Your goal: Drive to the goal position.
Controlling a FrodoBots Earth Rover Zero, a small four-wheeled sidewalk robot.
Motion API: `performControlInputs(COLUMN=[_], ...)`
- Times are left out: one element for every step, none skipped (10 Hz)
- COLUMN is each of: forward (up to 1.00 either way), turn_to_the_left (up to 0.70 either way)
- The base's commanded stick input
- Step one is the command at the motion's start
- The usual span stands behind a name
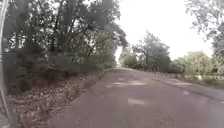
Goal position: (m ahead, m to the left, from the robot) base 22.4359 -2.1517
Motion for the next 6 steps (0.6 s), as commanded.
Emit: performControlInputs(forward=[0.7, 0.7, 0.7, 0.7, 0.7, 0.7], turn_to_the_left=[0.0, 0.0, 0.0, 0.0, 0.0, 0.0])
